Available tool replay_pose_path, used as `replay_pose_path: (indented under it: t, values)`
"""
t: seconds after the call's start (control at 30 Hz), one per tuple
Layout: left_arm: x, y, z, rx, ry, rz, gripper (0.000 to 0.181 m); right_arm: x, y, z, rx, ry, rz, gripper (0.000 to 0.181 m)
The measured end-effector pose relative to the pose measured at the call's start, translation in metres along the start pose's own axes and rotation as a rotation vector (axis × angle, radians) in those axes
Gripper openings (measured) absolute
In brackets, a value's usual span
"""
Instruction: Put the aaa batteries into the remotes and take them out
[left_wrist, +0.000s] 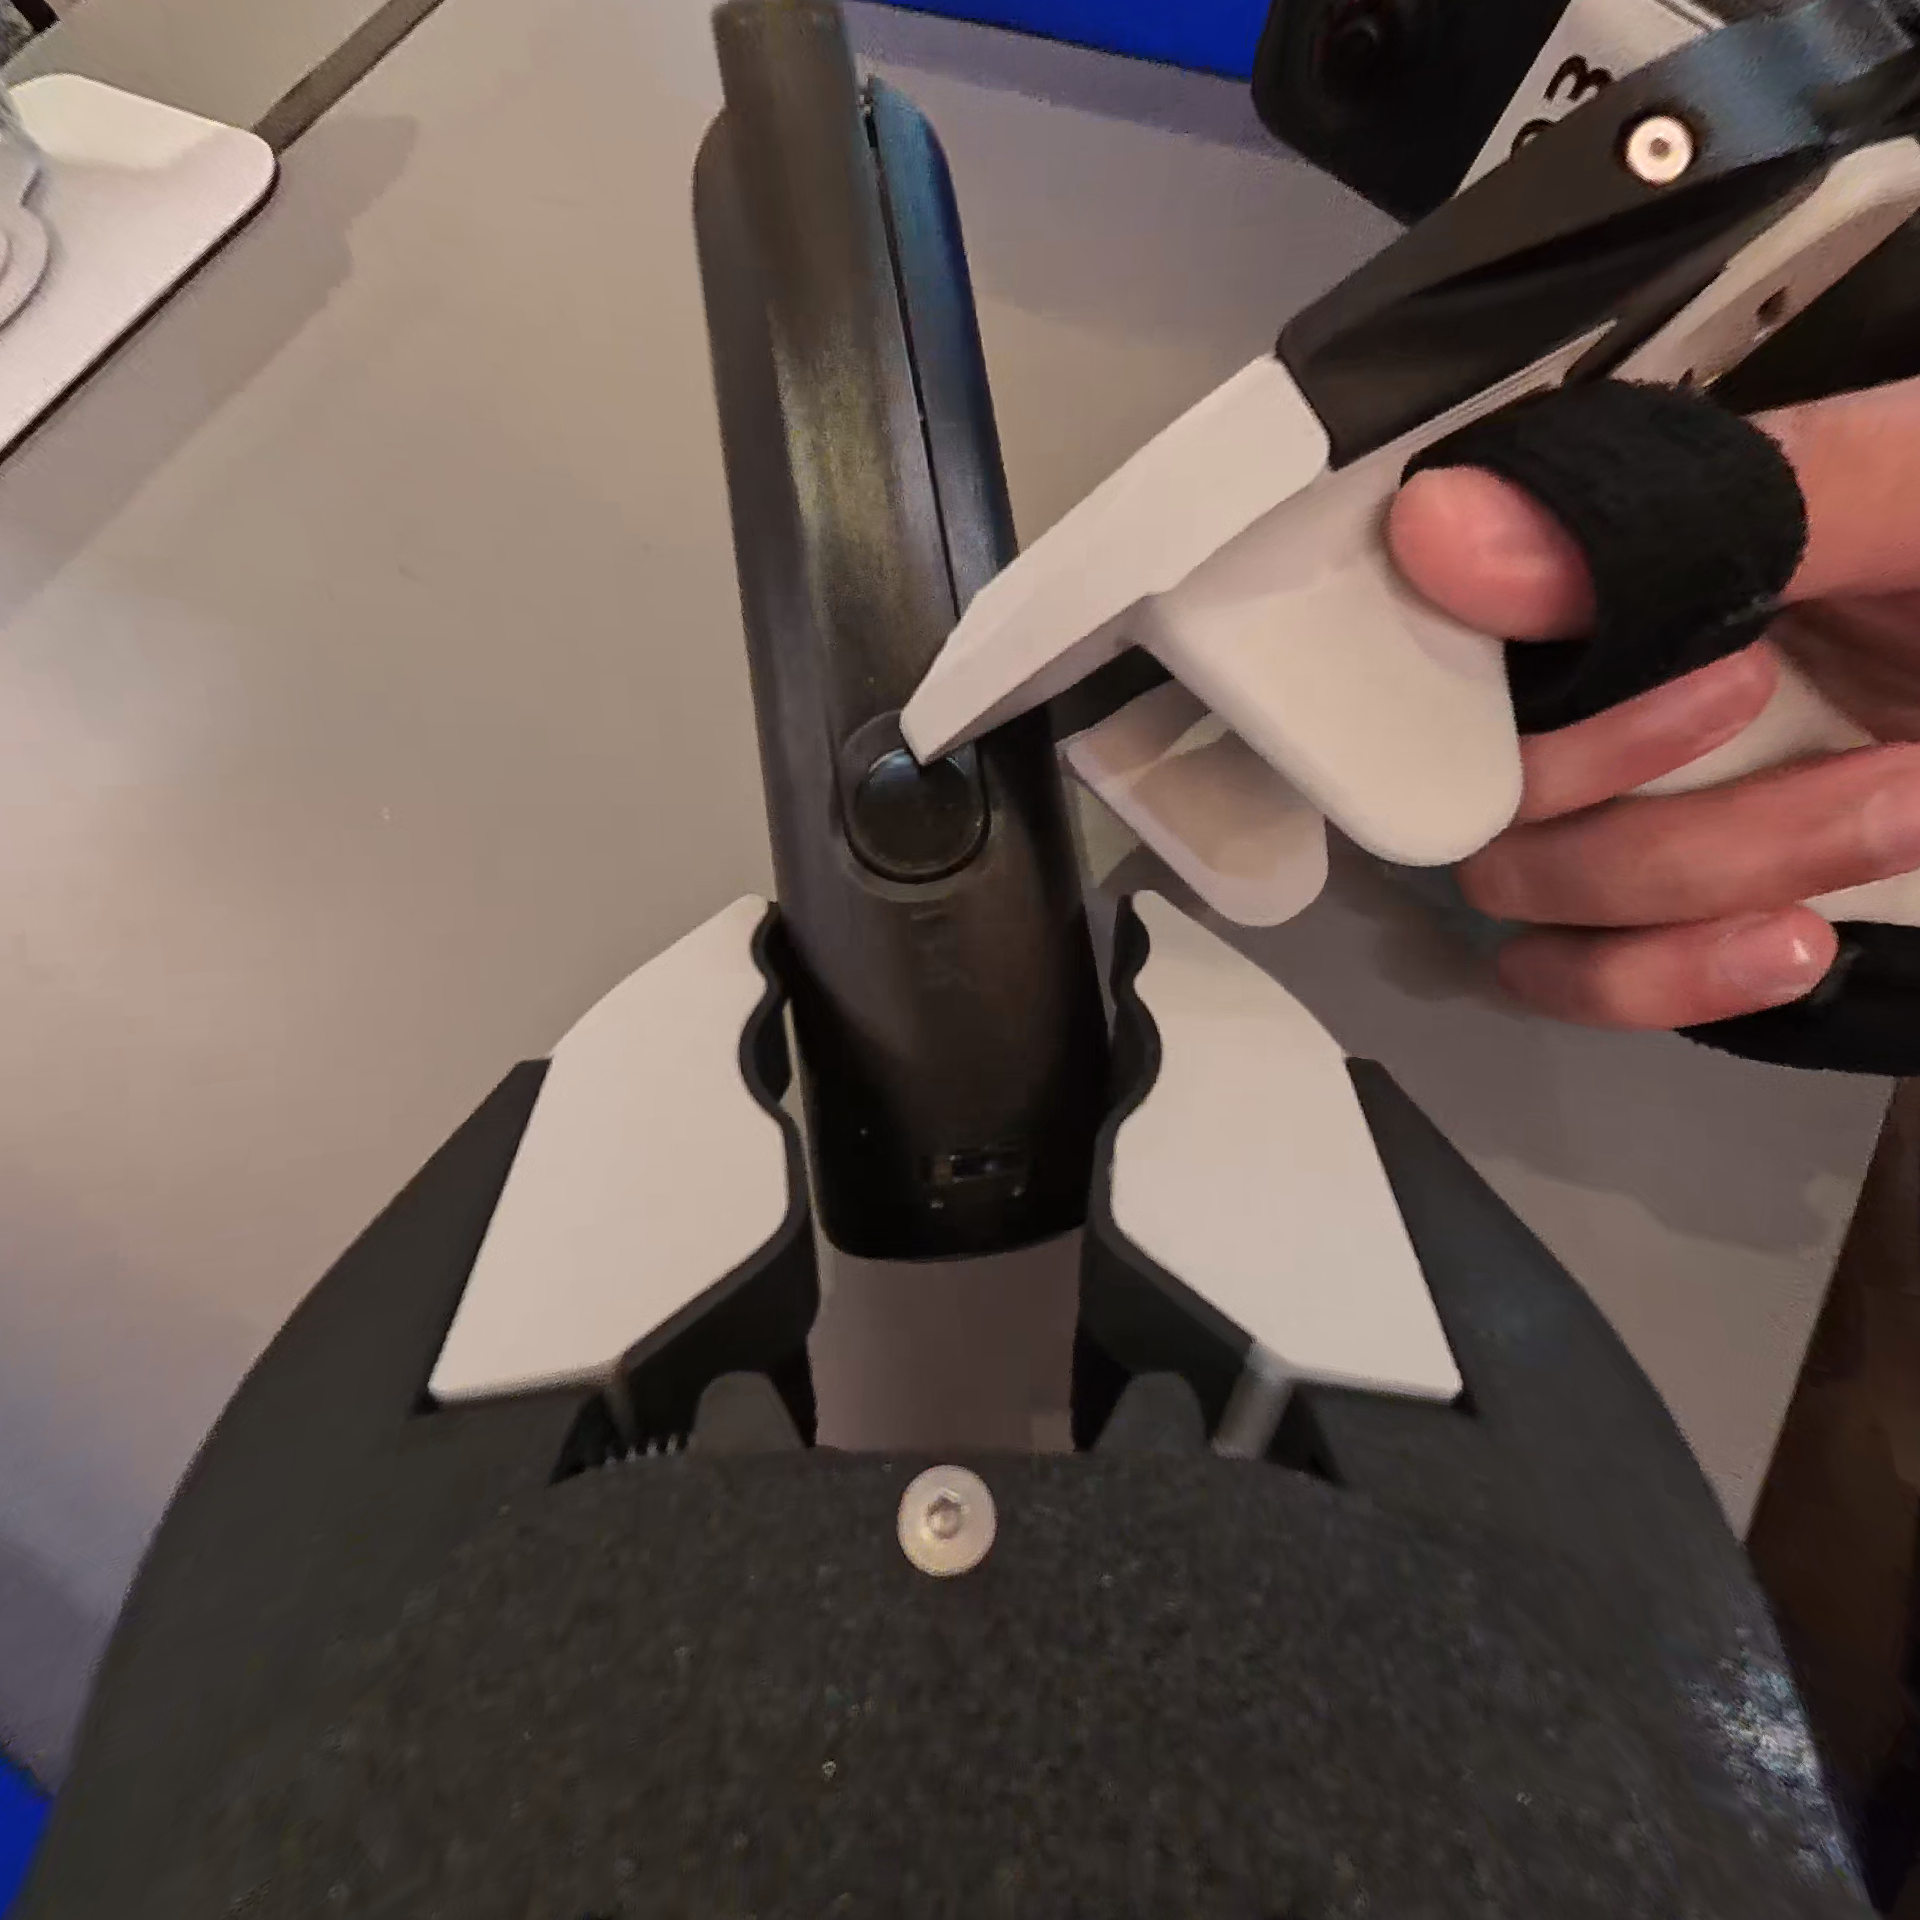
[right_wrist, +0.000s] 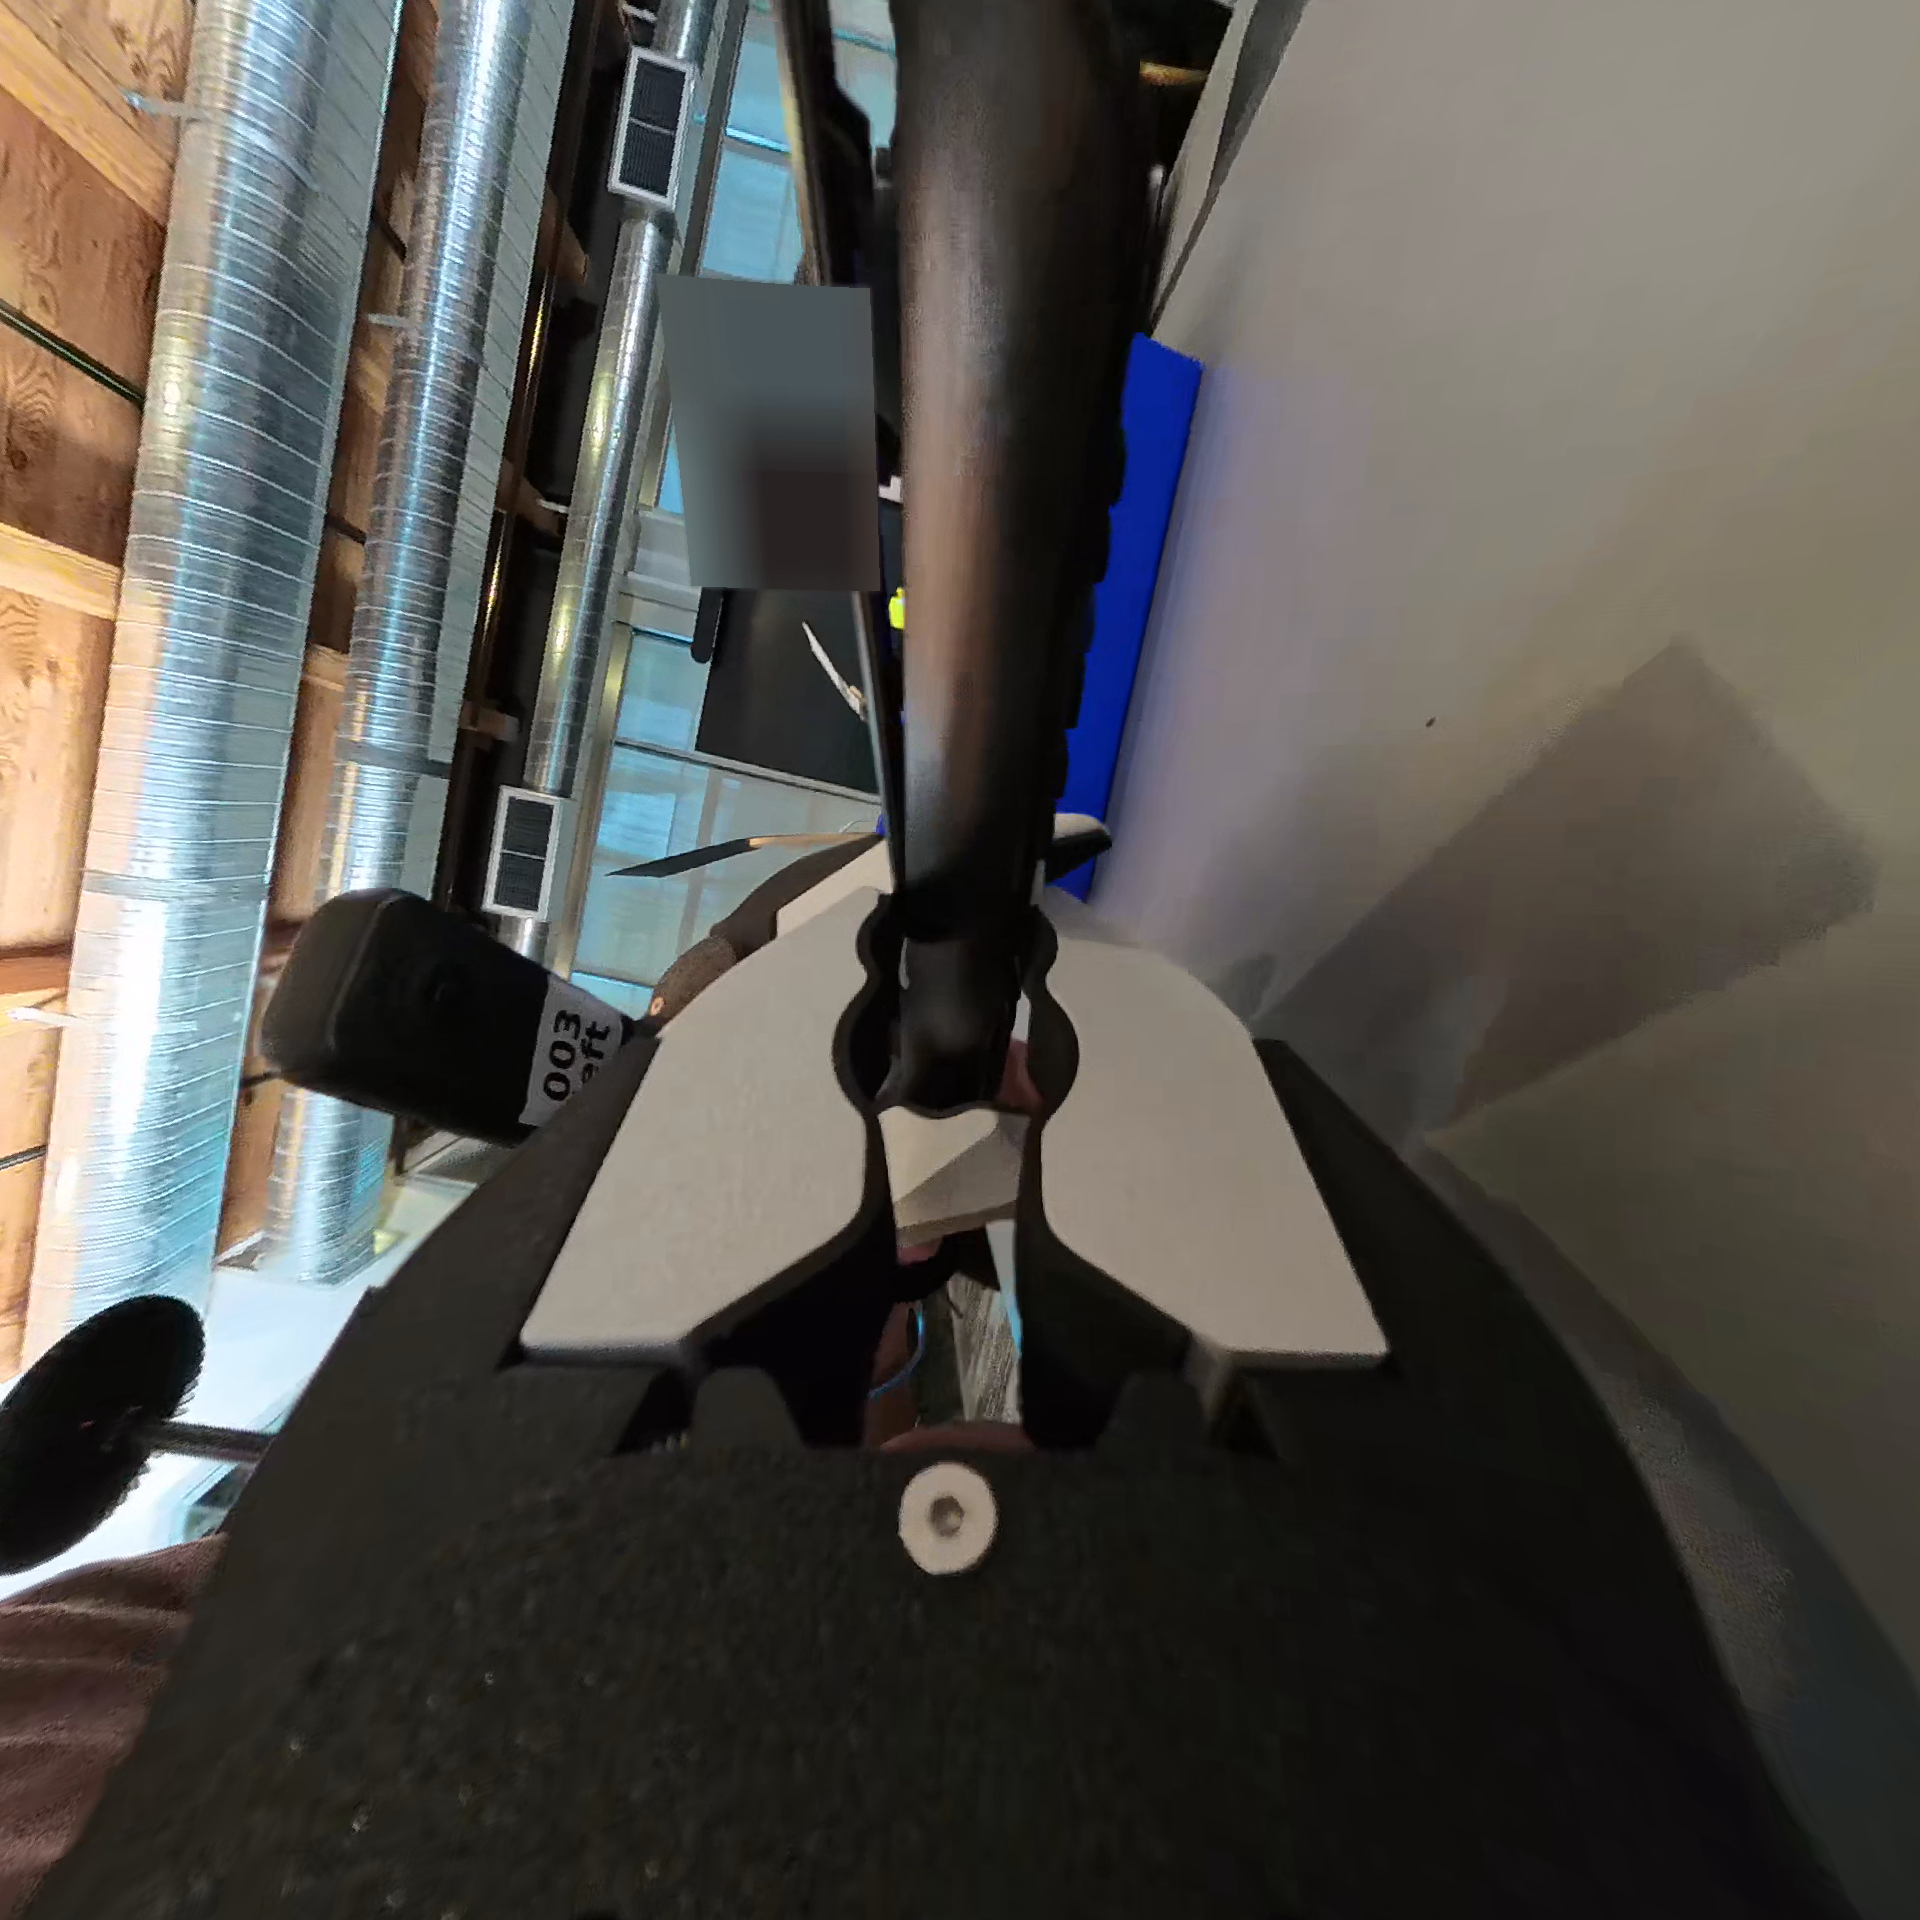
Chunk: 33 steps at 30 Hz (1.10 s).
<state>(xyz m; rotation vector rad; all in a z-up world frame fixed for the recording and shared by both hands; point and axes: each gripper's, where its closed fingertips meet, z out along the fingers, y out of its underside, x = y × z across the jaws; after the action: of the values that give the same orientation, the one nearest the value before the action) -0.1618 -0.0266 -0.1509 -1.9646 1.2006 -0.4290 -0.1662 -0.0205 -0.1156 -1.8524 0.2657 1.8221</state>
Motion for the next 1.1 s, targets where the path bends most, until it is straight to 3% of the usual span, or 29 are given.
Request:
replay_pose_path:
  t: [0.2, 0.37, 0.57, 0.67, 0.73, 0.8, 0.87, 1.0, 1.1]
  values:
    - [-0.008, -0.005, 0.004, -0.008, 0.008, 0.06, 0.055, 0.0, -0.006, -0.002, -0.01, -0.003, -0.024, 0.023]
    - [-0.015, -0.011, 0.002, 0.053, 0.06, 0.034, 0.054, -0.008, -0.017, -0.013, -0.06, -0.005, -0.194, 0.034]
    - [-0.025, -0.002, -0.002, 0.079, 0.089, -0.009, 0.053, 0.001, -0.074, -0.053, -0.065, 0.191, -0.577, 0.045]
    - [-0.028, 0.002, -0.001, 0.062, 0.077, 0.001, 0.053, -0.007, -0.095, -0.056, -0.052, 0.263, -0.843, 0.05]
    - [-0.029, 0.003, 0.001, 0.05, 0.07, 0.013, 0.053, -0.012, -0.098, -0.05, -0.069, 0.276, -0.918, 0.059]
    - [-0.027, 0.004, 0.002, 0.041, 0.07, 0.024, 0.053, -0.012, -0.097, -0.042, -0.096, 0.277, -0.868, 0.056]
    - [-0.025, 0.003, 0.002, 0.045, 0.079, 0.021, 0.053, -0.012, -0.095, -0.037, -0.113, 0.263, -0.809, 0.043]
    - [-0.024, 0.005, 0.001, 0.034, 0.081, 0.028, 0.053, -0.006, -0.096, -0.037, -0.126, 0.335, -0.888, 0.02]
    - [-0.022, 0.005, 0.001, 0.036, 0.089, 0.02, 0.053, -0.006, -0.097, -0.037, -0.139, 0.357, -0.903, 0.016]
